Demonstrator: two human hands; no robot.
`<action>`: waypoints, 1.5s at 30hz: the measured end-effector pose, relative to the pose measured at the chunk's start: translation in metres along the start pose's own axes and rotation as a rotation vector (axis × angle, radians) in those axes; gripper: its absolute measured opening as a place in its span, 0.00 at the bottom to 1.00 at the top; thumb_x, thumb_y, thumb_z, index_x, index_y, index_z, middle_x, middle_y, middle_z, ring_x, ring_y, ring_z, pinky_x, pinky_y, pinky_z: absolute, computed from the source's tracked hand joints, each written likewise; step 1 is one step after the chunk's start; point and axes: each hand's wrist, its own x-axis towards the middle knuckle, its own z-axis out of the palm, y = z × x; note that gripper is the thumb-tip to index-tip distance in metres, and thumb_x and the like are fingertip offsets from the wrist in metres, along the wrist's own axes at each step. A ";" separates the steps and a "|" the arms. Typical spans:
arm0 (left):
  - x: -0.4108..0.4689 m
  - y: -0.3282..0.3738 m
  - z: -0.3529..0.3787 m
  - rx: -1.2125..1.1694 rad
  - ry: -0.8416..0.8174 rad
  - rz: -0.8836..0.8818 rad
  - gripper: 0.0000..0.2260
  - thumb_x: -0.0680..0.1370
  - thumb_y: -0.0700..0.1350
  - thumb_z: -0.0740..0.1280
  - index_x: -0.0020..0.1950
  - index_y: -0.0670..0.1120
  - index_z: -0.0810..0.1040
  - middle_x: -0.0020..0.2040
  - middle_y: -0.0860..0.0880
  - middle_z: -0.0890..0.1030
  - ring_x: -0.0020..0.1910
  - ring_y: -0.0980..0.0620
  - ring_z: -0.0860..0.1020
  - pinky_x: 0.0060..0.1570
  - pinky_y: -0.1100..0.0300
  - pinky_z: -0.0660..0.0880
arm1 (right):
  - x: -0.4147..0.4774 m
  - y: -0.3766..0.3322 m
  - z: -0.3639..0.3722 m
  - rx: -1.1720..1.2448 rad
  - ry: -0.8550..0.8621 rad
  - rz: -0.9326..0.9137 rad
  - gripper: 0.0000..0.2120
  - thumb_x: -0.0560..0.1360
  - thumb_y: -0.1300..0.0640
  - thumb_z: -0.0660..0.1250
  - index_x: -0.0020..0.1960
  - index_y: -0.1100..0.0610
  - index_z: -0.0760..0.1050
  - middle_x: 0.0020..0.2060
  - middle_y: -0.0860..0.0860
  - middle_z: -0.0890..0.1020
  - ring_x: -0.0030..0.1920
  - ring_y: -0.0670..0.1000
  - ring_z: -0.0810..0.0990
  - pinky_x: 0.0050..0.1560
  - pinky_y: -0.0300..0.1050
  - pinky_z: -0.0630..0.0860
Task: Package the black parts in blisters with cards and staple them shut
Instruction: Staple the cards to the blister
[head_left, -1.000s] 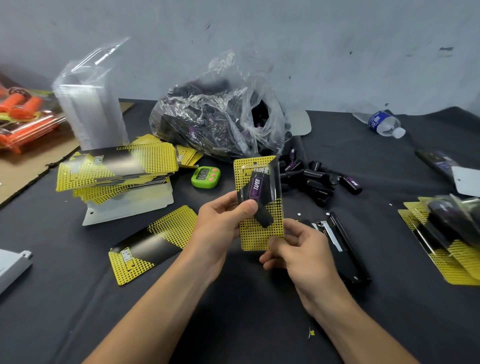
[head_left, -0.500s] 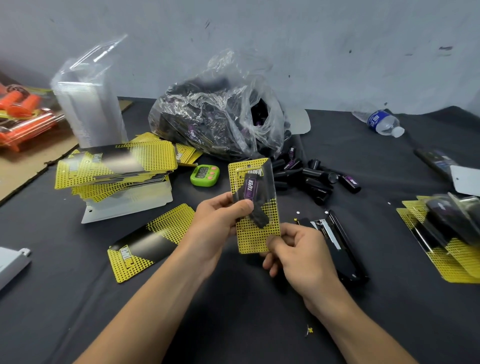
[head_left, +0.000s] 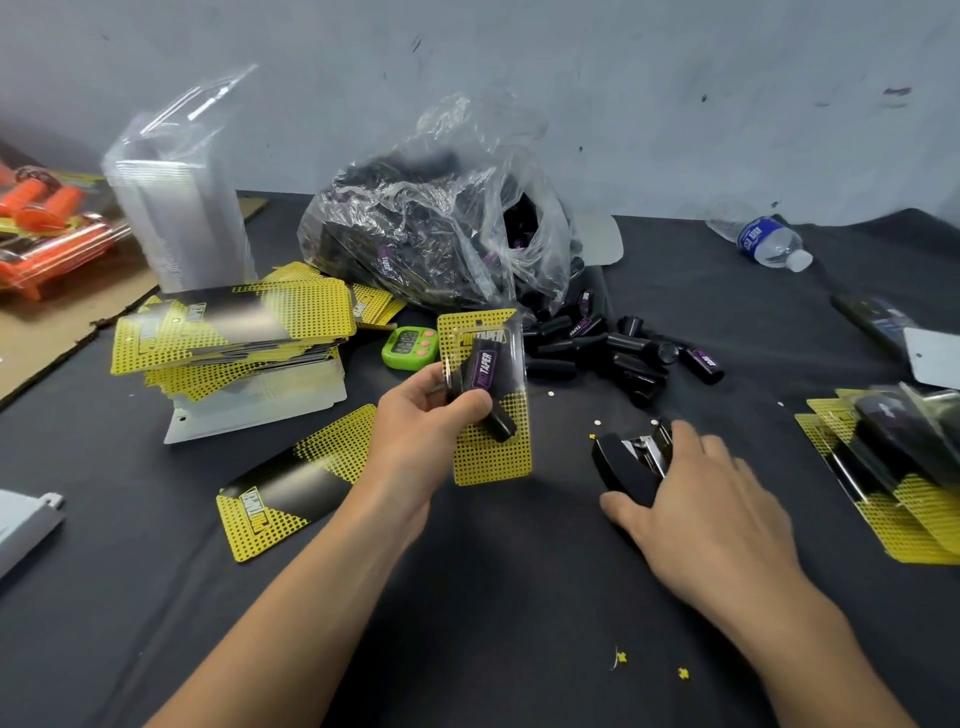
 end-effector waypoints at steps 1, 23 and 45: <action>0.002 -0.001 -0.001 -0.032 0.012 -0.019 0.12 0.77 0.34 0.73 0.58 0.45 0.83 0.53 0.46 0.87 0.57 0.44 0.85 0.63 0.42 0.79 | 0.001 0.001 -0.001 0.036 0.011 -0.002 0.43 0.71 0.31 0.70 0.77 0.49 0.59 0.67 0.48 0.73 0.67 0.55 0.74 0.53 0.50 0.71; -0.008 0.026 -0.006 -0.359 -0.130 0.006 0.09 0.80 0.37 0.67 0.59 0.44 0.80 0.48 0.48 0.86 0.40 0.54 0.82 0.43 0.59 0.75 | -0.033 -0.048 0.009 1.309 -0.501 -0.249 0.25 0.55 0.49 0.73 0.53 0.45 0.78 0.48 0.56 0.84 0.49 0.60 0.85 0.46 0.50 0.81; -0.011 0.032 -0.017 -0.484 -0.269 0.040 0.15 0.73 0.38 0.71 0.59 0.45 0.81 0.51 0.47 0.85 0.47 0.51 0.82 0.61 0.53 0.76 | -0.036 -0.047 0.017 1.310 -0.406 -0.347 0.29 0.57 0.51 0.77 0.56 0.38 0.76 0.51 0.47 0.86 0.48 0.50 0.85 0.46 0.47 0.84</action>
